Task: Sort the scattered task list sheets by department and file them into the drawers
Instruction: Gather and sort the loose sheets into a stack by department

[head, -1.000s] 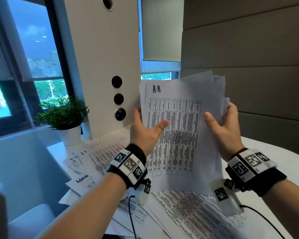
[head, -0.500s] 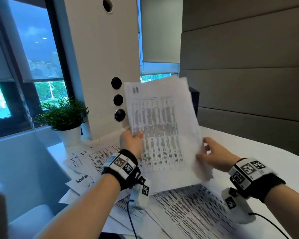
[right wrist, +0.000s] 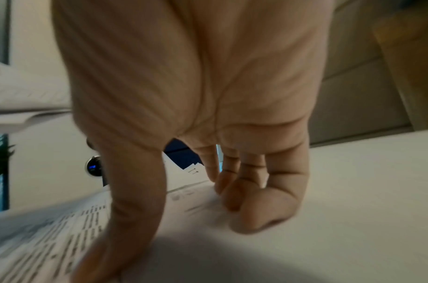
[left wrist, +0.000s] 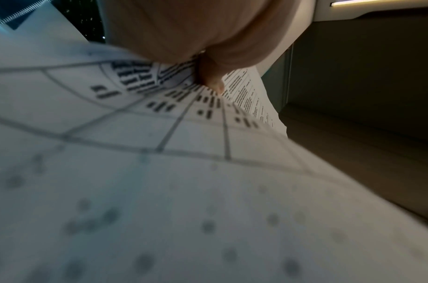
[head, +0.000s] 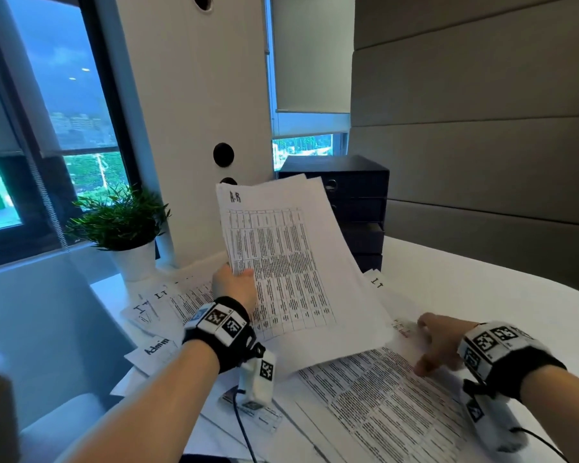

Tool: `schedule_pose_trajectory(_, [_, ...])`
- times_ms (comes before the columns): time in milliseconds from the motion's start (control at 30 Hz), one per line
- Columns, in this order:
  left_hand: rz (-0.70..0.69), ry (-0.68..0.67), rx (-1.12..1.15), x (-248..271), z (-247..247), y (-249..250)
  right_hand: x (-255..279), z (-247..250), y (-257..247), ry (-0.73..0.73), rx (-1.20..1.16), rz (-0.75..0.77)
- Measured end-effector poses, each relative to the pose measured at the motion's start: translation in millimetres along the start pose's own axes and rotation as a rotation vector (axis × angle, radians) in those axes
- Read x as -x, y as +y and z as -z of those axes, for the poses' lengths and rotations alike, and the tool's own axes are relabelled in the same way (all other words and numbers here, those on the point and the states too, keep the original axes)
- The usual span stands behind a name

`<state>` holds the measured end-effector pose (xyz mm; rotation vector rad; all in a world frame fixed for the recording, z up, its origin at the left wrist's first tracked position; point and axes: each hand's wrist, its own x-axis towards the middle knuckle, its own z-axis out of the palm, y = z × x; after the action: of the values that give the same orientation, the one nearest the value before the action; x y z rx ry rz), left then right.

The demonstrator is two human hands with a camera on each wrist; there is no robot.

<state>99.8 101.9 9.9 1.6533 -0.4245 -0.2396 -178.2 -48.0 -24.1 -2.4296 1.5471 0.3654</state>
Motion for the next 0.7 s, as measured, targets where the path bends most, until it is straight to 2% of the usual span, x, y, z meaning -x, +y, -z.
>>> schedule_pose_trajectory(100, [0.014,0.049,0.005,-6.4,3.8,-1.1,-1.6,1.6,3.9,0.000,-0.047,0.015])
schedule_pose_trajectory(300, [0.037,0.110,0.013,-13.6,13.3,-5.6,0.9,8.1,0.2,-0.066,0.115,0.044])
schedule_pose_trajectory(400, [0.055,0.056,-0.054,-16.6,18.1,-10.9,-1.4,4.3,-1.4,-0.072,0.135,0.048])
schedule_pose_trajectory(500, [0.084,0.005,-0.146,-12.4,22.5,-14.5,-7.8,3.6,0.5,0.000,0.130,0.001])
schedule_pose_trajectory(567, [0.090,0.005,-0.199,-6.5,22.9,-14.2,-12.2,4.9,4.1,0.050,0.106,-0.048])
schedule_pose_trajectory(700, [0.077,-0.002,-0.250,-2.9,25.3,-11.6,-20.7,4.2,13.5,0.050,0.089,-0.055])
